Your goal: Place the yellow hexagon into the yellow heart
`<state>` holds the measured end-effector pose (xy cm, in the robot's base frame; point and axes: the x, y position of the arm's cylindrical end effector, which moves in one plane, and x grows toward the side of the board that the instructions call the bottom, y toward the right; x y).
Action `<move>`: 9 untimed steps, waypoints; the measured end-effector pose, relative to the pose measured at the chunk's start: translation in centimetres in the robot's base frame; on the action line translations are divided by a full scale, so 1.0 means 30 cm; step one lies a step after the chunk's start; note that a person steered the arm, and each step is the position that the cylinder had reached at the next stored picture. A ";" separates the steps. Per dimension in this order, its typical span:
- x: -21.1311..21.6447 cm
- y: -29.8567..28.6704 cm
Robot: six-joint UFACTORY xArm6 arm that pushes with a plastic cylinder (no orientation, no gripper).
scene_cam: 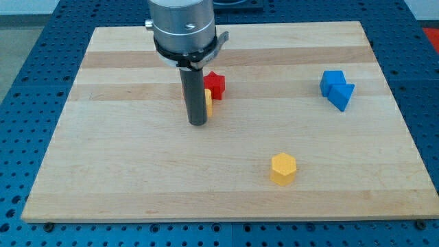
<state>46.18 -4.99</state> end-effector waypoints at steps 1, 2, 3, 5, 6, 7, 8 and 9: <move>0.066 0.127; 0.117 0.370; 0.168 0.665; 0.426 0.739; 0.435 0.620; 0.350 0.492; 0.237 0.411; 0.263 0.451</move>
<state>54.06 8.55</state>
